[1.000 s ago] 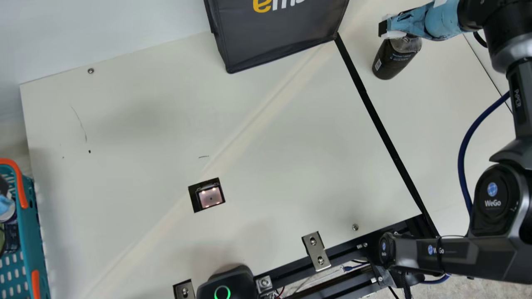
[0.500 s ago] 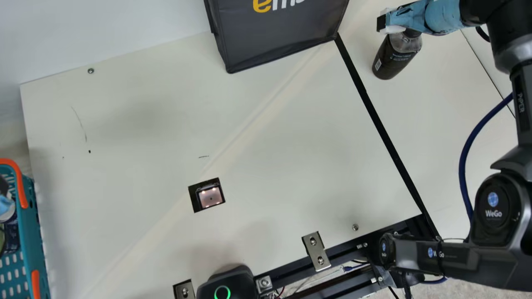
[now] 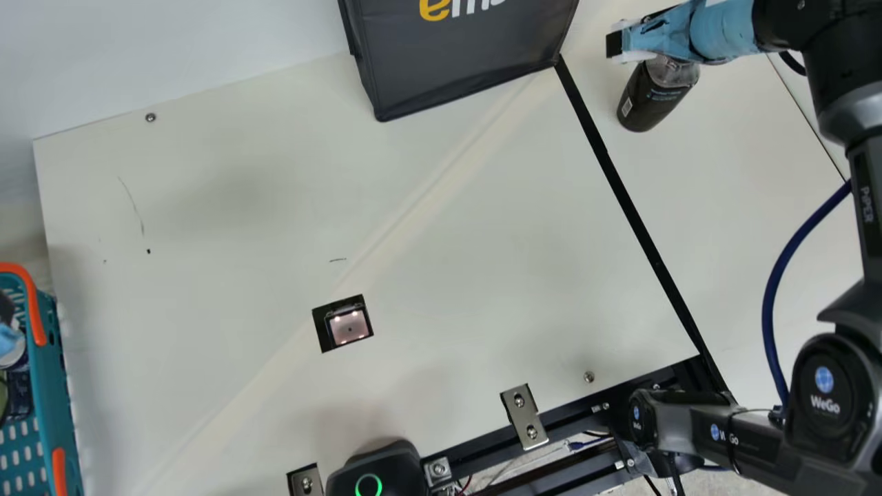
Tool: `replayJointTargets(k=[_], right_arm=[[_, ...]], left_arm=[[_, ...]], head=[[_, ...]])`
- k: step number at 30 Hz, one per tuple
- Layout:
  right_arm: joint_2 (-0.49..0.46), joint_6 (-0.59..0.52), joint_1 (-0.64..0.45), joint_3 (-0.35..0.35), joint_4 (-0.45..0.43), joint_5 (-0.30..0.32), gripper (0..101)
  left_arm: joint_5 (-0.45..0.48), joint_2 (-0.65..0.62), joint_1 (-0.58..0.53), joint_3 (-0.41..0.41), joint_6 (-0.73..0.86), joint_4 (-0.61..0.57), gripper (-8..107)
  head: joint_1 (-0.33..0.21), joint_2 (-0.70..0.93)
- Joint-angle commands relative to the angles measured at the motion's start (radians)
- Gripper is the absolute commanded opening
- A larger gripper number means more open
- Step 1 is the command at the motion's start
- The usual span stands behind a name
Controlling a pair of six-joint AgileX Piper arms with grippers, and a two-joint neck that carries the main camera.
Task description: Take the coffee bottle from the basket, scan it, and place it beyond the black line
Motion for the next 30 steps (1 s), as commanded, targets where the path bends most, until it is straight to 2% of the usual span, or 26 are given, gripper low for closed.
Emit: replayJointTargets(k=[1, 30], right_arm=[[-0.017, 0.0, 0.012, 0.016, 0.002, -0.001, 91], [-0.255, 0.13, 0.239, 0.237, -0.059, 0.012, 91]], left_arm=[[0.0, 0.0, 0.0, 0.0, 0.0, 0.0, 90], [0.0, 0.0, 0.0, 0.0, 0.0, 0.0, 90]], head=[[-0.026, -0.001], [-0.026, -0.001]])
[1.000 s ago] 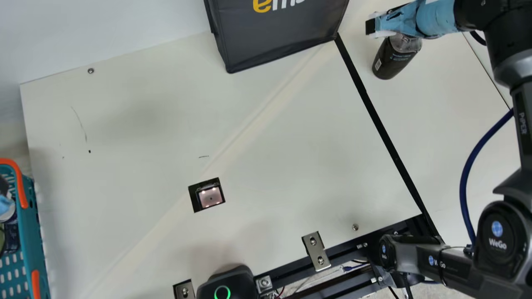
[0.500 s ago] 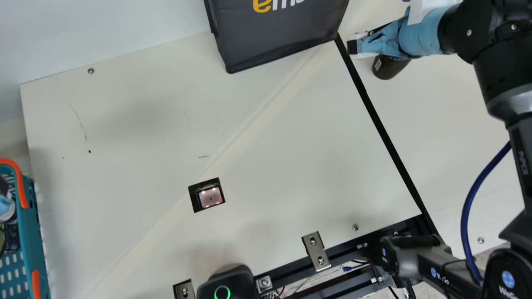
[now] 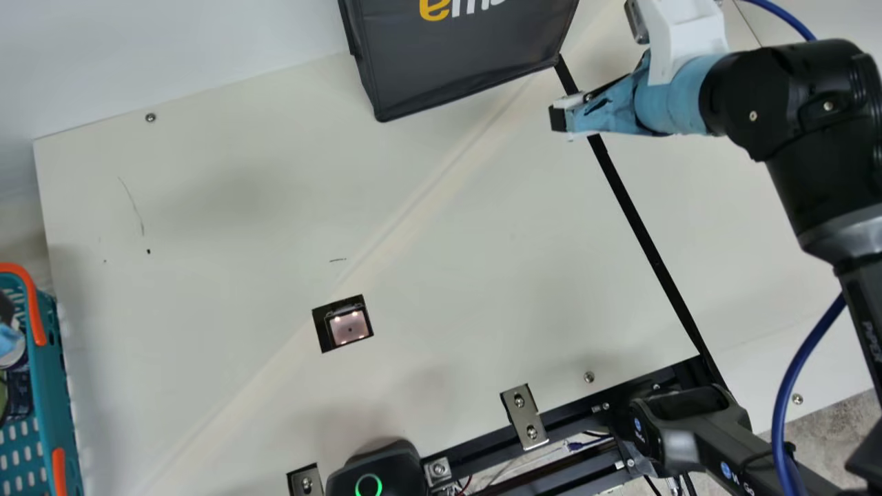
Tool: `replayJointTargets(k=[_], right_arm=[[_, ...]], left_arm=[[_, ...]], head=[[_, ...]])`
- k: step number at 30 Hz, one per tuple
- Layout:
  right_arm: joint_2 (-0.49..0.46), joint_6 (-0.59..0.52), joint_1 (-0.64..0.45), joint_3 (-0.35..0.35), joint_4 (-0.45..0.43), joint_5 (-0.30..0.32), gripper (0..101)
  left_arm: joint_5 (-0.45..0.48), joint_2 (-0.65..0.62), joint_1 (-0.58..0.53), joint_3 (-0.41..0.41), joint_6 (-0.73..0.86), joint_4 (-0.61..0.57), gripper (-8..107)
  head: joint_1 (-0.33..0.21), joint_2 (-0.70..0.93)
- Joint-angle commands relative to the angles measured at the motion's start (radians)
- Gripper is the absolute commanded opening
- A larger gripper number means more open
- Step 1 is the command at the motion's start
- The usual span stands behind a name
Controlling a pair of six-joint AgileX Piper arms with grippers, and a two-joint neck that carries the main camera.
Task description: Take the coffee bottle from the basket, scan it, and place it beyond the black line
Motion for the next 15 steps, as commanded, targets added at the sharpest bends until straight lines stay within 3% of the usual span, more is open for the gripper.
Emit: replayJointTargets(k=[1, 15], right_arm=[[-0.018, 0.013, 0.017, 0.016, -0.007, -0.001, 91], [-0.143, 0.131, 0.125, 0.107, -0.066, 0.018, 91]], left_arm=[[0.0, 0.0, 0.0, 0.0, 0.0, 0.0, 90], [0.0, 0.0, 0.0, 0.0, 0.0, 0.0, 90]], head=[[-0.026, -0.001], [-0.026, -0.001]])
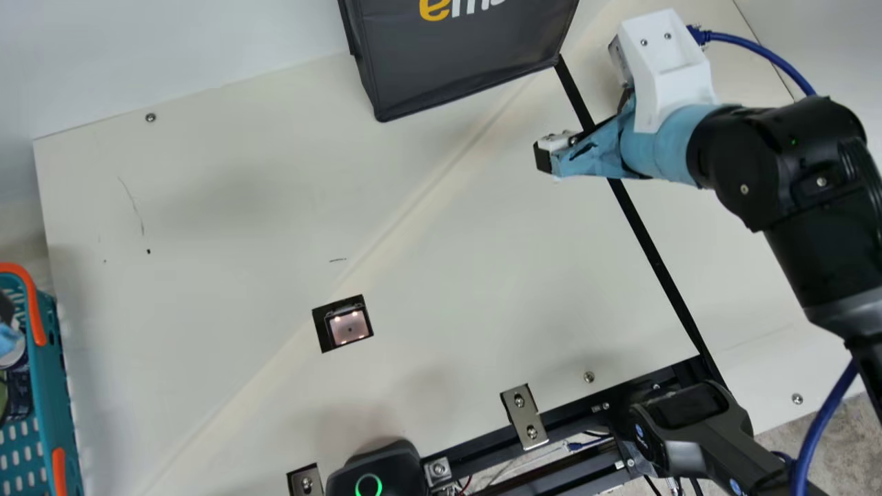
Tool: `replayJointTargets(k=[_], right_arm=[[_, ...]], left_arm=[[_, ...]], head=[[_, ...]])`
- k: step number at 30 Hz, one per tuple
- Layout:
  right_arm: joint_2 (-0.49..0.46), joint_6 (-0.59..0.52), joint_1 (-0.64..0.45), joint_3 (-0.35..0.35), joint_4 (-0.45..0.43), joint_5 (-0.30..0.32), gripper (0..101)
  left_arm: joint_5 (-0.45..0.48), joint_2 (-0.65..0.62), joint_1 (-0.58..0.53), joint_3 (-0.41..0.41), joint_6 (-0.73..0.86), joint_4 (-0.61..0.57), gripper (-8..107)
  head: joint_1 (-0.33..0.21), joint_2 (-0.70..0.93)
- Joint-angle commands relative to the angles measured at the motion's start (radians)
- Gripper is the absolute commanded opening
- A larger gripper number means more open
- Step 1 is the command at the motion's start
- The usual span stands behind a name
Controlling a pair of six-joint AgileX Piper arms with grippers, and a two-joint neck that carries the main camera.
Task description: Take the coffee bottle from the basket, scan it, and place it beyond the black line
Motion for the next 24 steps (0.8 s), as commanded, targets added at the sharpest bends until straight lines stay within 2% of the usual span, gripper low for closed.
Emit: replayJointTargets(k=[1, 15, 24], right_arm=[[-0.017, 0.014, 0.012, 0.007, -0.007, 0.009, 91], [-0.128, 0.083, 0.084, 0.05, -0.042, 0.103, 91], [-0.17, 0.113, 0.116, 0.052, -0.058, 0.17, 91]], left_arm=[[0.0, 0.0, 0.0, 0.0, 0.0, 0.0, 90], [0.0, 0.0, 0.0, 0.0, 0.0, 0.0, 90], [0.0, 0.0, 0.0, 0.0, 0.0, 0.0, 90]], head=[[-0.026, -0.002], [-0.026, -0.002], [-0.026, -0.002]])
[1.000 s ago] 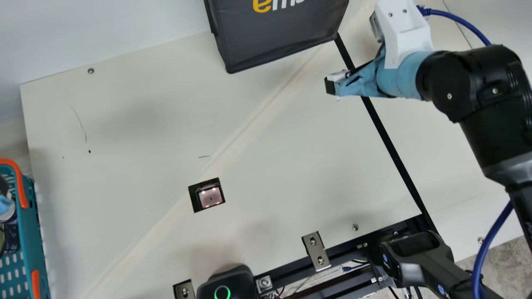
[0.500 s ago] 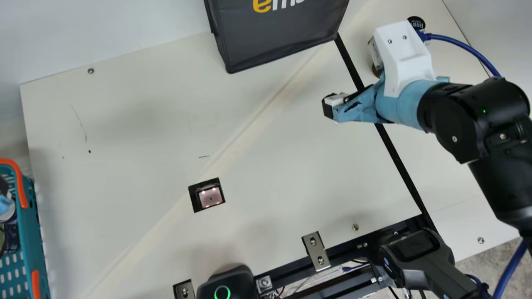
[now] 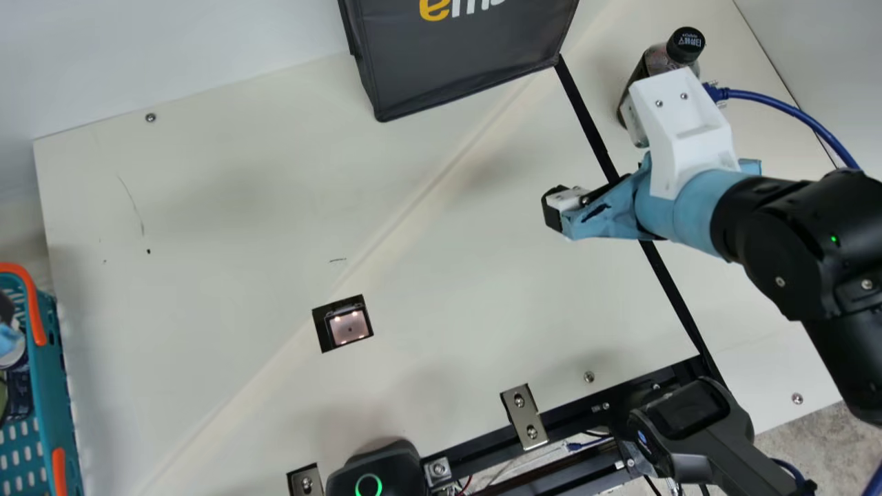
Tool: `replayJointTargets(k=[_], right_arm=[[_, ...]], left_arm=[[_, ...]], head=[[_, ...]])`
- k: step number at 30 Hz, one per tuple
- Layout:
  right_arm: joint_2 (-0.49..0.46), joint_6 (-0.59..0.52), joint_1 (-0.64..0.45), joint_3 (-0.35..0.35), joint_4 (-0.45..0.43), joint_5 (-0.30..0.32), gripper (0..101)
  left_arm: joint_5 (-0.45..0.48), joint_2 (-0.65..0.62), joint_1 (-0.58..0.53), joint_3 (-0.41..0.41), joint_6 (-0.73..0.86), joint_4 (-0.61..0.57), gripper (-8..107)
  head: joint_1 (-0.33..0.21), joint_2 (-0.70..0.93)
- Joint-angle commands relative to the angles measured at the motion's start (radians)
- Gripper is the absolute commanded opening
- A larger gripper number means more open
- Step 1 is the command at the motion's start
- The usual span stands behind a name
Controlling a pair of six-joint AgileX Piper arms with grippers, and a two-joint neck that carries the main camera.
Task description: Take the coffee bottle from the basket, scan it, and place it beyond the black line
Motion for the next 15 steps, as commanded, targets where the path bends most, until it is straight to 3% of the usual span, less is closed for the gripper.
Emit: replayJointTargets(k=[1, 15], right_arm=[[-0.005, 0.008, 0.005, -0.001, -0.003, 0.013, 91], [-0.013, 0.02, 0.013, 0.0, -0.006, 0.03, 91]], left_arm=[[0.0, 0.0, 0.0, 0.0, 0.0, 0.0, 90], [-0.002, 0.0, 0.01, -0.002, 0.014, -0.01, 90]], head=[[-0.026, -0.002], [-0.026, -0.002]])
